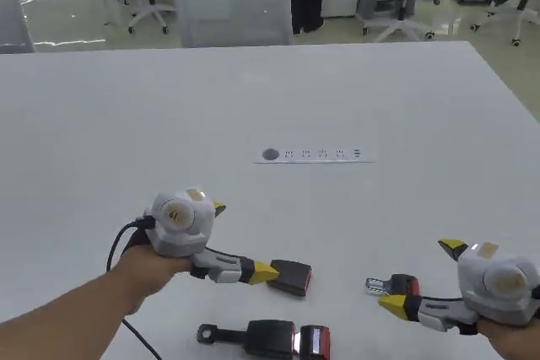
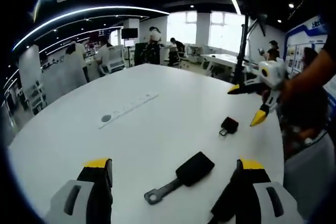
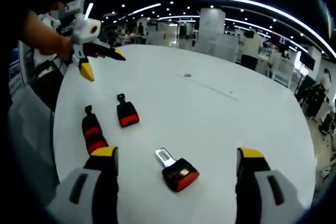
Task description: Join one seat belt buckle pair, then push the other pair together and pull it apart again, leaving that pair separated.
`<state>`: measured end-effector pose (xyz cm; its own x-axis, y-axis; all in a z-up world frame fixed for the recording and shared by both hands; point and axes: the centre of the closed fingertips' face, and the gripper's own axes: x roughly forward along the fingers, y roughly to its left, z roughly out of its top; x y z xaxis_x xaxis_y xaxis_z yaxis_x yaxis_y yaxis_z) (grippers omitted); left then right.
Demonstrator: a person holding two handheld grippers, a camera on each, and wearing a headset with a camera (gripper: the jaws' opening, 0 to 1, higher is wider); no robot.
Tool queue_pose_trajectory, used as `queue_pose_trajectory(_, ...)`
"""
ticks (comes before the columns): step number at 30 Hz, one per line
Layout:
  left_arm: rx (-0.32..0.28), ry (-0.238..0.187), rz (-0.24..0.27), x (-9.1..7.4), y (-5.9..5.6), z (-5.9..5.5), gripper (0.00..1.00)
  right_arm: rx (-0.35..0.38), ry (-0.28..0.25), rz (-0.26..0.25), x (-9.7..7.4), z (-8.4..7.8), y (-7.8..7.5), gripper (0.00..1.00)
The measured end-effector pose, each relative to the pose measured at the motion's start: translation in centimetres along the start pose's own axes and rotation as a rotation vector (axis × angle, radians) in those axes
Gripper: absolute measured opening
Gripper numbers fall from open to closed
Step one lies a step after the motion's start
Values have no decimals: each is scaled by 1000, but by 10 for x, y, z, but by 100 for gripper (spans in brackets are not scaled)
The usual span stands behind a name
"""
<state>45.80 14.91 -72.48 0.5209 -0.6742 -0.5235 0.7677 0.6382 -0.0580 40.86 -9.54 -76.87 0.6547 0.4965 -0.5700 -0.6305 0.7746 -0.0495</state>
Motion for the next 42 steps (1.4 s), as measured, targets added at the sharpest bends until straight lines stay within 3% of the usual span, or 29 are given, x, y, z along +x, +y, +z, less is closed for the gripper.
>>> queue_pose_trajectory(3, -80, -26, 45, -21, 3, -3, 100, 7, -19, -13, -6, 6, 9, 95)
queue_pose_trajectory(6, -72, -65, 79, -43, 1, -6, 100, 10, -49, -22, -12, 13, 20, 96)
queue_pose_trajectory(17, -114, -137, 134, -96, -20, -24, 100, -8, -128, -35, -37, 28, 56, 96)
queue_pose_trajectory(21, -122, -130, 139, -107, -30, -36, 100, -40, -137, -26, -49, 30, 70, 96)
queue_pose_trajectory(29, -126, -143, 142, -122, -52, -47, 100, -50, -141, -34, -62, 27, 77, 96)
queue_pose_trajectory(36, -105, -109, 123, -131, -72, -57, 100, -96, -70, -14, -68, 4, 83, 96)
queue_pose_trajectory(42, -124, -110, 126, -134, -75, -58, 100, -27, -72, -31, -77, -5, 82, 97)
